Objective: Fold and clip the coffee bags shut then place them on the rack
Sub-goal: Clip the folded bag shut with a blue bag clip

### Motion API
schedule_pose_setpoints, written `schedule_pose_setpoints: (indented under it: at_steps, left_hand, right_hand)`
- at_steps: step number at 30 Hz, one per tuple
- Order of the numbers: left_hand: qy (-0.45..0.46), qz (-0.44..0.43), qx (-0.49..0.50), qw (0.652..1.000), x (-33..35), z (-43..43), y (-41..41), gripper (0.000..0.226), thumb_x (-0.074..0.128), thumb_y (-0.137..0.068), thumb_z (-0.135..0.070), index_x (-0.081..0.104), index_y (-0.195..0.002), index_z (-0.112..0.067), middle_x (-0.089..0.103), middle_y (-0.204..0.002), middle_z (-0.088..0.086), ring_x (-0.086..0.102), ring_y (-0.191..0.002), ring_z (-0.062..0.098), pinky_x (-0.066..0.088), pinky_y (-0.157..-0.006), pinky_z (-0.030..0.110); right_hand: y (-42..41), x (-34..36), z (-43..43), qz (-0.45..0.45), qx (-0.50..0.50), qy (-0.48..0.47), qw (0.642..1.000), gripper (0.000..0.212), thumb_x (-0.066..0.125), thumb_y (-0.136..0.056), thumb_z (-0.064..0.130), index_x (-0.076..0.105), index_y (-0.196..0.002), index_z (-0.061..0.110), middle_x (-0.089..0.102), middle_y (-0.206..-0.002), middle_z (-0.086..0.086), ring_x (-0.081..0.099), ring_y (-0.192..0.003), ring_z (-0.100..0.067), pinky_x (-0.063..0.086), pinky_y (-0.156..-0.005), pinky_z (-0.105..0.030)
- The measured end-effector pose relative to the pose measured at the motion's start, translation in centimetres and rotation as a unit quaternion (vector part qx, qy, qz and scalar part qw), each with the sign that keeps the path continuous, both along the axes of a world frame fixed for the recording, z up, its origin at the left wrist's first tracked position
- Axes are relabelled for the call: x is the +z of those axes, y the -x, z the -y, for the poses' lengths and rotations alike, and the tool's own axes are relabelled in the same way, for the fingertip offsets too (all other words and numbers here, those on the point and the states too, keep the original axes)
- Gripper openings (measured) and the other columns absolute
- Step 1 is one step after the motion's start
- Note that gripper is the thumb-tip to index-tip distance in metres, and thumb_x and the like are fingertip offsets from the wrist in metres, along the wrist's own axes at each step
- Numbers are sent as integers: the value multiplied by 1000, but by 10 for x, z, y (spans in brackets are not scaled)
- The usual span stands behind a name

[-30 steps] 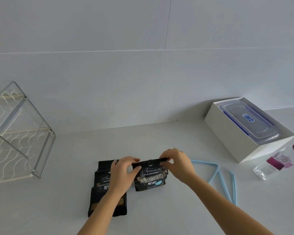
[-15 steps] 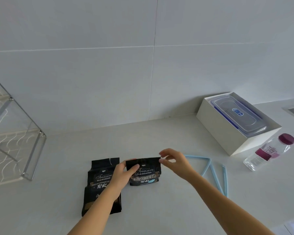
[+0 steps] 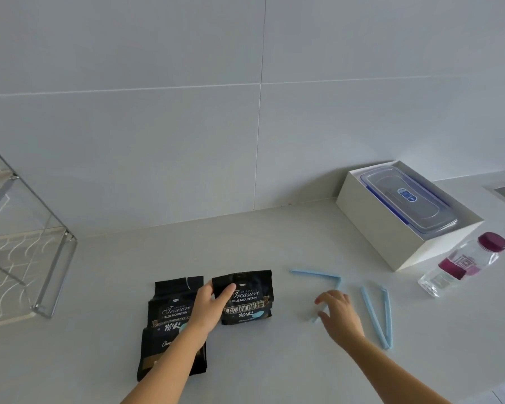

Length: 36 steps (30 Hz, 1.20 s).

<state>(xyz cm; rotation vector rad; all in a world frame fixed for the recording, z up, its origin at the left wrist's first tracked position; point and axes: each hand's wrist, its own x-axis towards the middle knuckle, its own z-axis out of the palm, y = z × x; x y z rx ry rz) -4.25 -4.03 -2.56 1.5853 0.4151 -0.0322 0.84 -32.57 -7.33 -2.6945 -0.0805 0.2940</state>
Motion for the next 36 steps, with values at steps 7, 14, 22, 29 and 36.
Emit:
schedule_pose_setpoints:
  at_steps: [7,14,22,29,36]
  left_hand:
    - [-10,-3,1,1000,-1,0,2,5,62,-86,-28,63,-91,-27,71,-95,-5,65,-87,2,50,-57,7]
    - [3,0,14,1000,-3,1,3,4,63,-85,-27,65,-89,-26,72,-91,-6,67,-79,-4,49,-56,6]
    - [9,6,22,1000,-5,1,2,10,64,-84,-28,66,-93,-23,71,-95,-5,65,-89,4,50,-61,10]
    - [14,7,25,1000,-6,1,2,9,65,-84,-26,65,-92,-22,71,-94,-3,65,-86,3,49,-57,5]
    - [25,11,24,999,-5,1,1,8,65,-84,-24,66,-90,-20,72,-92,0,68,-76,-2,50,-55,6]
  right_hand:
    - [-6,3,-41,13,101,-20,995,54,41,-81,-11,55,-112,31,46,-135,6,51,-116,-14,53,-86,-31]
    - [-14,-9,-9,-12,88,70,994,44,57,-85,13,48,-123,32,35,-143,3,33,-130,-22,43,-99,-39]
    - [-15,-11,9,9,19,-85,996,15,72,-78,18,63,-79,29,59,-91,9,55,-92,-15,45,-66,-30]
    - [-38,23,11,15,-35,-233,972,24,74,-75,0,64,-69,21,68,-76,1,70,-79,-23,48,-67,-13]
    - [-47,74,-20,29,100,-184,977,32,73,-77,11,59,-67,38,65,-77,11,65,-82,-9,50,-69,-20]
